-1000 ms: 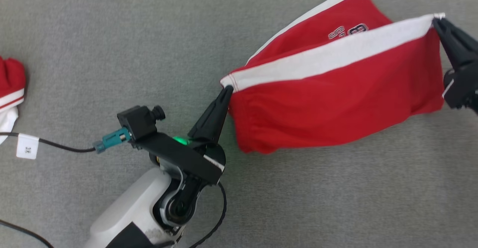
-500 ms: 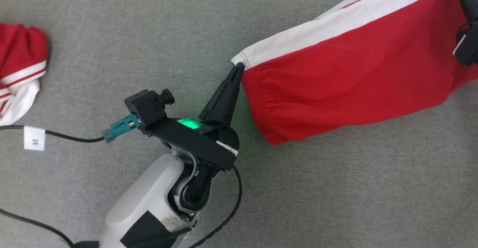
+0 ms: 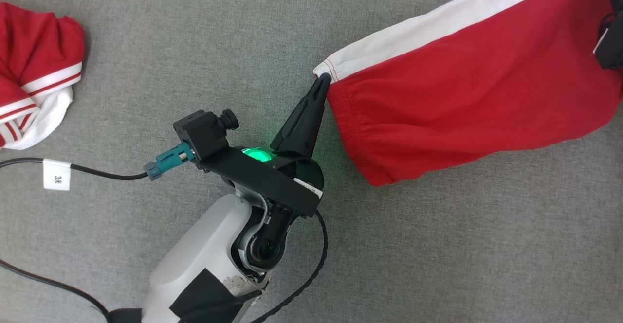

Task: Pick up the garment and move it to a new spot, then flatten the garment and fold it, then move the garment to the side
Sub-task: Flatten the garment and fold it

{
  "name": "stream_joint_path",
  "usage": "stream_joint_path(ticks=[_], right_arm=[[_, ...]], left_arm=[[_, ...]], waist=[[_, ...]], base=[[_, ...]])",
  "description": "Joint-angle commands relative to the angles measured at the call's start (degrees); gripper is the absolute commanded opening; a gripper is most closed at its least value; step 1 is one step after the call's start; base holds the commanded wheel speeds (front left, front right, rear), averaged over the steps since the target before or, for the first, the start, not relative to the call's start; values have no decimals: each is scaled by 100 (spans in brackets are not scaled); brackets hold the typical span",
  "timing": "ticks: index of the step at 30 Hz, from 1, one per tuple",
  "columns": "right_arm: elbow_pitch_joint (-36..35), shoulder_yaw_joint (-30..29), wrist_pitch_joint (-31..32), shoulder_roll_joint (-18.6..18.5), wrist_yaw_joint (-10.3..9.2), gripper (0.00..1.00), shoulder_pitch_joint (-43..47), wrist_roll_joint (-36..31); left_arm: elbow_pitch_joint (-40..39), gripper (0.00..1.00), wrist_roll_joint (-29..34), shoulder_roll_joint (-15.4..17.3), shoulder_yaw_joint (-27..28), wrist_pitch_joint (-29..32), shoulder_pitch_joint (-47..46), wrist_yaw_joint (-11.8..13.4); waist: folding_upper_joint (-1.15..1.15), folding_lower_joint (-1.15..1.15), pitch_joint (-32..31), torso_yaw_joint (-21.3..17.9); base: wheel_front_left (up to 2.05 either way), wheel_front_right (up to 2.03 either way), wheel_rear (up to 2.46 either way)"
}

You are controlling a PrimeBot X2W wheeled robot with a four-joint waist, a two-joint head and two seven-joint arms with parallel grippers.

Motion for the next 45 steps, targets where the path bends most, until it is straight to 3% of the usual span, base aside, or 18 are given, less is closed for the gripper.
stream_joint_path(ticks=[1, 4, 5, 6, 7, 8, 13, 18, 26, 34, 45], right_arm=[[53, 48, -119, 63, -13, 100, -58, 61], [80, 124, -325, 94, -13, 100, -38, 121], [90, 121, -487, 87, -13, 100, -22, 167], [101, 75, -652, 80, -13, 100, -6, 238], [82, 5, -788, 79, -13, 100, 25, 319], [33, -46, -882, 78, -13, 100, 106, 353], [-545, -845, -977, 9, -13, 100, 745, 232], [-1082, -1923, -975, 386, -13, 100, 2215, -89], [-1231, -2730, -977, 769, -13, 100, 3591, -486], [-780, -3127, -976, 667, -13, 100, 3774, -294], [211, -2860, -774, 552, -13, 100, 3130, 357]], left_arm=[[160, 0, 79, 56, 14, -16, 53, 19], [199, 0, 97, 62, 9, -16, 67, 17], [217, 23, 112, 70, -1, -16, 76, 16], [233, 35, 118, 76, 9, -15, 95, 15], [248, 84, 130, 82, 36, -15, 120, 15], [277, 100, 171, 101, 71, -15, 145, 16], [281, 100, 811, 240, 425, -16, 350, 335], [-55, 100, 2315, 618, 446, -17, 788, 1005], [-1090, 100, 3979, 715, 460, -17, 1791, 1723], [-1868, 100, 4698, 631, 181, -17, 2562, 1952], [-1994, 100, 4968, 354, 144, -17, 2881, 1873]], waist=[[-1, 0, -9, -18], [-1, 0, -37, -57], [-1, 0, -63, -82], [-1, 0, -93, -106], [-1, 0, -124, -136], [-1, 0, -176, -170], [-1, 0, -478, -442], [-1, 0, -885, -733], [-1, 0, -1357, -632], [-1, 0, -1290, -180], [-1, 0, -1121, 371]], base=[[0, 0, 0], [0, 0, 0], [0, 0, 0], [0, 0, 0], [0, 0, 0], [0, 0, 0], [0, 0, 0], [0, 0, 0], [0, 0, 0], [0, 0, 0], [0, 0, 0]])
